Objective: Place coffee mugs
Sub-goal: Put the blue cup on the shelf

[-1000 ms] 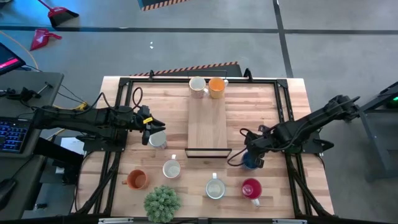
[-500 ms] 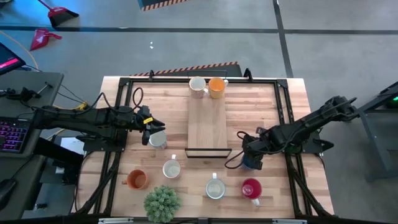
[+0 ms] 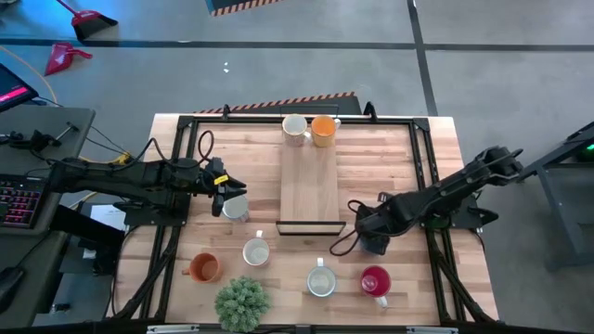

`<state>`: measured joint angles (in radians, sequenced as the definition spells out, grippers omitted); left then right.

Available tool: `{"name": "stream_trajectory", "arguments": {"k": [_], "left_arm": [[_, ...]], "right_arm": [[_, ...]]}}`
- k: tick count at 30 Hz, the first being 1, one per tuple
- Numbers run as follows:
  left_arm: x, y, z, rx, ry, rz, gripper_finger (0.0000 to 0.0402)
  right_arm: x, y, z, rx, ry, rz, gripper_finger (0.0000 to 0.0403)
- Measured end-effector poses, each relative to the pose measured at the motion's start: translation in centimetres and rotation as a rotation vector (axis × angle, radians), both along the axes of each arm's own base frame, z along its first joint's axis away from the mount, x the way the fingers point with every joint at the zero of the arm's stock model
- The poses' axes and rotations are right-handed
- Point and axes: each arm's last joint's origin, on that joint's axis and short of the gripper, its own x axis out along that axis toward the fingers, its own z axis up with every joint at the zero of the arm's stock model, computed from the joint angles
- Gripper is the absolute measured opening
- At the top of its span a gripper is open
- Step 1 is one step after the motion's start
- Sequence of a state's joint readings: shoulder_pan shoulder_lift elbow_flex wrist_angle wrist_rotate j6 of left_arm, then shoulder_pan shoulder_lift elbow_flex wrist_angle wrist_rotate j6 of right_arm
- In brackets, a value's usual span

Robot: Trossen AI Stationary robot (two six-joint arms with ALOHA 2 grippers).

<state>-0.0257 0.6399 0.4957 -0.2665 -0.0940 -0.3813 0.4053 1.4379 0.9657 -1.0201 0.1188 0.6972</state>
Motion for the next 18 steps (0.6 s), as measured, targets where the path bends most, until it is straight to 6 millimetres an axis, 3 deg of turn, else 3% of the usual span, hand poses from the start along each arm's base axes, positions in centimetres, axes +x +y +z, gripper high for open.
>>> {"name": "stream_trajectory", "arguments": {"k": [7,14,18], "left_arm": [[0.0,0.0,0.0,0.009,0.001,-0.004,0.0085],[-0.02,0.04,-0.03,0.031,0.005,0.0,0.0085],[-0.03,0.11,-0.05,0.047,0.009,0.02,0.0085]], "right_arm": [[0.2,0.14,-0.51,0.004,0.027,-0.002,0.0079],[-0.24,-0.07,-0.01,-0.011,0.031,-0.034,0.0013],[-0.25,-0.09,0.03,-0.015,0.031,-0.042,0.0008]]}}
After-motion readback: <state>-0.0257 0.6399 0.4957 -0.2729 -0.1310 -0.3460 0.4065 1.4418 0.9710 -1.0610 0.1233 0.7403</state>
